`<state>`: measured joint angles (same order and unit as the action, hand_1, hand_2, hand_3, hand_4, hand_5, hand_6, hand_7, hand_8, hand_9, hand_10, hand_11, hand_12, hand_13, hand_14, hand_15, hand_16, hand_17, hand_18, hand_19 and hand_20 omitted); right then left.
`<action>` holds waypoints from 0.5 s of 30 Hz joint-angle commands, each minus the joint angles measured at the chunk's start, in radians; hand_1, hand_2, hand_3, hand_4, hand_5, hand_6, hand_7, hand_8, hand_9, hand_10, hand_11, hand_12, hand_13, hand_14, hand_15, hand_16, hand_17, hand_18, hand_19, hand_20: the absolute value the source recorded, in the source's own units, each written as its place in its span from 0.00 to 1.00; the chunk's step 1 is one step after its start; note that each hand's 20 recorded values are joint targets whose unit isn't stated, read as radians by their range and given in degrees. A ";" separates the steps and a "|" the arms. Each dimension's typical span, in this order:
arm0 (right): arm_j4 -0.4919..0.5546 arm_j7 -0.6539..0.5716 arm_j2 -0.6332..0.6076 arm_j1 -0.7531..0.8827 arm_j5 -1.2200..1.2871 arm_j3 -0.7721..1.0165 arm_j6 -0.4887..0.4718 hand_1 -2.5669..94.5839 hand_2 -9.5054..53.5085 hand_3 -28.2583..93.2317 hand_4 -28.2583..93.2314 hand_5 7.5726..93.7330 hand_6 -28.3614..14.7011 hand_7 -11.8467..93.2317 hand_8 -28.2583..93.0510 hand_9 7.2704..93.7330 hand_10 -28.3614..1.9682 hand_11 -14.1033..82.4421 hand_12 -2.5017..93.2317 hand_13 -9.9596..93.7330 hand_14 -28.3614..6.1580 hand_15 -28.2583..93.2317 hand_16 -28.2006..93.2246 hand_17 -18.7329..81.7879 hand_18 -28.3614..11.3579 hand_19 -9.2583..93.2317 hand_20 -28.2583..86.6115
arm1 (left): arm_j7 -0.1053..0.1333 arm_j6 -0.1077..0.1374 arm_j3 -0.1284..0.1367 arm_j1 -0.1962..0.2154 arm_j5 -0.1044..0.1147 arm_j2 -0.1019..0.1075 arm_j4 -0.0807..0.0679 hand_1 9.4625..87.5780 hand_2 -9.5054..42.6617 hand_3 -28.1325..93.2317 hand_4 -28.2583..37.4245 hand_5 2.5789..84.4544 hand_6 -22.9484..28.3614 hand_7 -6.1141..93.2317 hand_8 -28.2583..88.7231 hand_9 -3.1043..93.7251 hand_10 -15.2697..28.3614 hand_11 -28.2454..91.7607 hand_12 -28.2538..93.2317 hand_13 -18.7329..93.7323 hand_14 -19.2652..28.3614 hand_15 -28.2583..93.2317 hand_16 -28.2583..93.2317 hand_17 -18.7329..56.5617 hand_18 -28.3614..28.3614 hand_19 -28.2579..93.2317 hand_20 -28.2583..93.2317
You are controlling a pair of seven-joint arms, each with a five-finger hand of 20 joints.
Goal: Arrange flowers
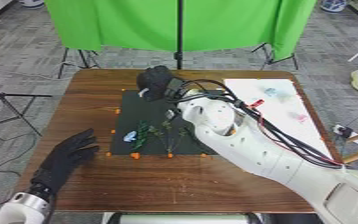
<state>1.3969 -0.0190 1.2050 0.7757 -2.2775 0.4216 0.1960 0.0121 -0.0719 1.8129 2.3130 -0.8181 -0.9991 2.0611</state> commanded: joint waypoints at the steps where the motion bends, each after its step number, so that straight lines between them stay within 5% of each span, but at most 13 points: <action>1: -0.102 -0.050 0.098 -0.046 -0.028 -0.090 -0.011 0.58 0.01 0.91 0.00 0.76 0.72 0.47 0.15 0.93 0.77 0.28 0.45 0.93 0.81 0.55 0.49 0.60 0.37 0.87 0.52 | -0.008 -0.006 -0.020 -0.006 -0.004 0.017 -0.017 0.19 0.19 0.81 0.00 0.34 0.55 0.24 0.15 0.30 0.61 0.42 0.35 0.36 0.69 0.61 0.20 0.10 0.87 0.66 0.26; 15: -0.217 -0.166 0.150 -0.124 -0.028 -0.199 0.022 0.58 0.01 0.89 0.00 0.74 0.72 0.49 0.14 0.92 0.79 0.29 0.45 0.92 0.82 0.56 0.49 0.59 0.37 0.87 0.53 | 0.002 -0.005 -0.042 -0.027 -0.004 0.035 -0.024 0.19 0.19 0.81 0.00 0.34 0.55 0.23 0.15 0.30 0.61 0.42 0.35 0.36 0.69 0.62 0.20 0.10 0.87 0.66 0.26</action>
<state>1.1996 -0.1471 1.3414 0.6935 -2.2906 0.2346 0.1951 0.0140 -0.0734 1.7834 2.2815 -0.8181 -0.9663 2.0480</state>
